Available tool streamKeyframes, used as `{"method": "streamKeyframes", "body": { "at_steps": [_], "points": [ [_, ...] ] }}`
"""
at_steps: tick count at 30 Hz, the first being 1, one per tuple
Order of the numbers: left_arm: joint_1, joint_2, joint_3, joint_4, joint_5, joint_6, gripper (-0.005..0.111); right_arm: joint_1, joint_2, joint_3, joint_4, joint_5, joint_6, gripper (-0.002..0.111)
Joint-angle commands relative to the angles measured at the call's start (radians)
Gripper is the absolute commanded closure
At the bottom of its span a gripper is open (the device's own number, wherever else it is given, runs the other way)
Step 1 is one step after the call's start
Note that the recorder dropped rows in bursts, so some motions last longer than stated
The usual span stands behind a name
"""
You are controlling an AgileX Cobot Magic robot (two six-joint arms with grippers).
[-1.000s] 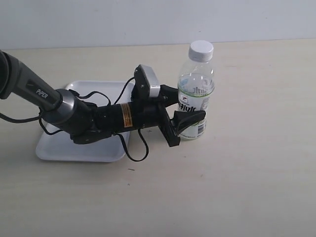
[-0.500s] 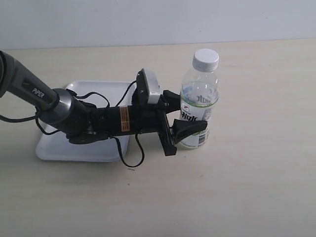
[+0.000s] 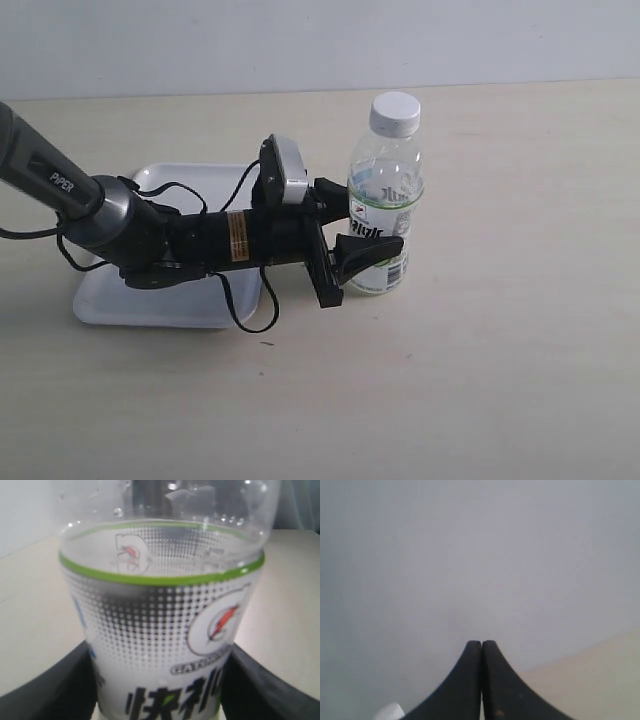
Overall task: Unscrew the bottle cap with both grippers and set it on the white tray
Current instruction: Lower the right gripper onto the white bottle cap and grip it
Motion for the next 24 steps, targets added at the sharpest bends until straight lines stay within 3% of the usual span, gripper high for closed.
{"method": "streamKeyframes", "body": {
  "at_steps": [1,8,10,13,14,18,24],
  "points": [
    [0.002,-0.007,0.009,0.024,0.023,-0.003,0.107,-0.004,0.259,-0.348,-0.098,0.132,-0.047,0.108],
    [0.002,-0.014,0.009,0.028,0.038,-0.003,0.107,-0.004,1.161,-1.167,-0.182,1.065,-0.2,0.108],
    [0.002,-0.039,0.009,0.03,0.104,-0.003,0.107,-0.001,1.348,-1.353,-0.194,1.209,-0.2,0.108],
    [0.002,-0.074,0.009,0.035,0.193,-0.047,0.107,0.073,1.468,-1.456,-0.215,1.209,-0.191,0.108],
    [0.002,-0.077,0.009,0.035,0.193,-0.07,0.107,0.138,1.499,-1.484,-0.238,1.209,-0.191,0.108],
    [0.002,-0.075,0.009,0.037,0.193,-0.07,0.107,0.262,1.53,-1.492,-0.343,1.209,-0.188,0.108],
    [0.002,-0.075,0.009,0.037,0.199,-0.07,0.107,0.391,1.552,-1.492,-0.352,1.209,-0.18,0.107]
  ]
}}
